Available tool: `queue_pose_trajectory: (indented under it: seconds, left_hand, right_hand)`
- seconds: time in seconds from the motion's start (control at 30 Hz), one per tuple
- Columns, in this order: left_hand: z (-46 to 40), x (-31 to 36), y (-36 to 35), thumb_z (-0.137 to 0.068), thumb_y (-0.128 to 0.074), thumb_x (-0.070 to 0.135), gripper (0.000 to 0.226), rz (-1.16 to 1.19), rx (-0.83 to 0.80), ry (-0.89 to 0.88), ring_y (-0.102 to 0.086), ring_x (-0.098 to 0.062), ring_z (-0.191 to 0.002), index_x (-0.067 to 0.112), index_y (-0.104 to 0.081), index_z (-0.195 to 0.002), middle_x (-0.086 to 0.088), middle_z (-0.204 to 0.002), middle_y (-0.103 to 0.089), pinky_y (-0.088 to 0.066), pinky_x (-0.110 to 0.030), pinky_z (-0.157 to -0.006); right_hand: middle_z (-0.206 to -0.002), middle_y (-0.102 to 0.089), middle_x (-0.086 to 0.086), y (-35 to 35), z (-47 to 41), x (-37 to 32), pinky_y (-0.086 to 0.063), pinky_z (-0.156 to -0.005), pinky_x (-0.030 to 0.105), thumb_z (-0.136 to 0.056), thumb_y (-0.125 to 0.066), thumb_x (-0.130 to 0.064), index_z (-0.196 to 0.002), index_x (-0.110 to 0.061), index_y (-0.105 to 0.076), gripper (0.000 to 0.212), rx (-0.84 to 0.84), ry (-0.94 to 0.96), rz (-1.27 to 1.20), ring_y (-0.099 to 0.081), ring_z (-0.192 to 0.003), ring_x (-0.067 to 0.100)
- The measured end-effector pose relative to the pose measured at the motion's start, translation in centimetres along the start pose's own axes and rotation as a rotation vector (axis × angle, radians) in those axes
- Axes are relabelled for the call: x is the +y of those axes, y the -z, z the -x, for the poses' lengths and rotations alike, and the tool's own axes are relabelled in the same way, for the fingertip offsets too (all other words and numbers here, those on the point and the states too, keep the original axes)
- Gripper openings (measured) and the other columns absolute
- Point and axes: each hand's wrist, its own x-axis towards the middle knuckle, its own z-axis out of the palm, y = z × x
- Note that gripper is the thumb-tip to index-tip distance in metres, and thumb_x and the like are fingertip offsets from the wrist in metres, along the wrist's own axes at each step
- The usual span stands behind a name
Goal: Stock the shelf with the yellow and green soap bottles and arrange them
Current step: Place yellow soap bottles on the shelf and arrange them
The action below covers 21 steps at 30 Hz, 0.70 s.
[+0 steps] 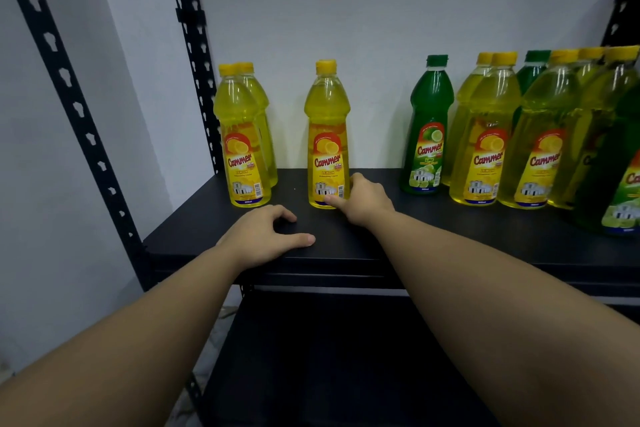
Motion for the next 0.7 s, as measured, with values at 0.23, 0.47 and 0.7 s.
queue_pose_trajectory:
  seconds: [0.23, 0.47, 0.7]
  left_hand:
    - [-2.3, 0.9, -0.1, -0.088, -0.075, 0.053, 0.05, 0.007, 0.067, -0.007, -0.061, -0.012, -0.112, 0.024, -0.063, -0.128, 0.008, -0.121, -0.065, -0.048, -0.029, -0.093]
    - [-9.1, 1.3, -1.7, -0.097, -0.07, 0.036, 0.049, 0.087, 0.16, 0.076, -0.063, -0.021, -0.119, 0.015, -0.056, -0.139, -0.002, -0.132, -0.067, -0.048, -0.035, -0.101]
    - [-14.5, 1.7, -2.6, -0.099, -0.067, 0.037, 0.073, 0.283, 0.151, 0.058, -0.054, -0.027, -0.138, 0.019, -0.032, -0.161, -0.008, -0.153, -0.053, -0.044, -0.042, -0.114]
  right_hand:
    - [-0.125, -0.066, 0.001, 0.9, -0.2, 2.7, -0.055, -0.094, 0.05, -0.078, -0.068, -0.075, -0.131, -0.027, -0.051, 0.074, -0.027, 0.057, -0.023, -0.062, -0.114, 0.025]
    - [-0.118, -0.068, -0.001, -0.2, -0.5, 4.0, -0.055, -0.092, 0.05, -0.067, -0.06, -0.087, -0.114, -0.038, -0.052, 0.069, 0.02, 0.072, -0.09, -0.064, -0.108, 0.025]
    - [-0.125, -0.067, -0.007, -0.7, -0.9, 4.4, -0.054, -0.097, 0.049, -0.049, -0.055, -0.095, -0.139, -0.045, -0.038, 0.104, 0.05, 0.108, -0.172, -0.061, -0.119, 0.021]
